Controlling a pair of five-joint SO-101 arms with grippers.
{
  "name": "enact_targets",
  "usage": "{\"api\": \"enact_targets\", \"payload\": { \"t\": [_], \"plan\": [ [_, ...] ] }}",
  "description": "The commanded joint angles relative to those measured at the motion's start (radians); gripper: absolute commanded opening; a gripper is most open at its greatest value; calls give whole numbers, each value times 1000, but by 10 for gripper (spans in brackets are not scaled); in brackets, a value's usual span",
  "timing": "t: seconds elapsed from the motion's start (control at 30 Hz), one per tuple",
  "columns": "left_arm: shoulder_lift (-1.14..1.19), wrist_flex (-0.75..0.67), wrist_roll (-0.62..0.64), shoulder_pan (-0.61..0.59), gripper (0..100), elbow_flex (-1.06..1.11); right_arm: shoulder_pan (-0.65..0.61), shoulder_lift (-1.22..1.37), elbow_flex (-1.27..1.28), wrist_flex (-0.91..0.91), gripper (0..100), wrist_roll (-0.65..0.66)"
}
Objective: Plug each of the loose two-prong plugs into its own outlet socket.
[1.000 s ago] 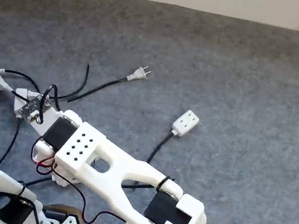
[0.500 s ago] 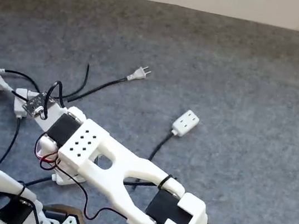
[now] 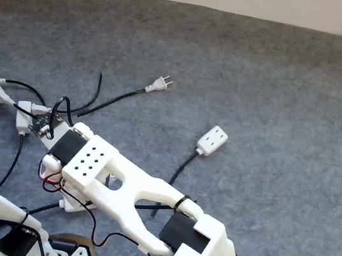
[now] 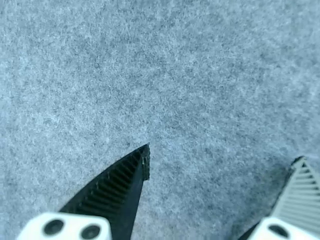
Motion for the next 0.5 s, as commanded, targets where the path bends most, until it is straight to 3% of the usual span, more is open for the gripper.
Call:
{"api": "enact_targets", "payload": {
  "t": [0.0, 0.47],
  "plan": [
    [-8, -15, -5, -12, 407, -41, 16, 5, -28, -15, 5, 3],
    [-8, -15, -5, -22, 407, -38, 30, 67, -27, -64, 5, 31]
  ]
}}
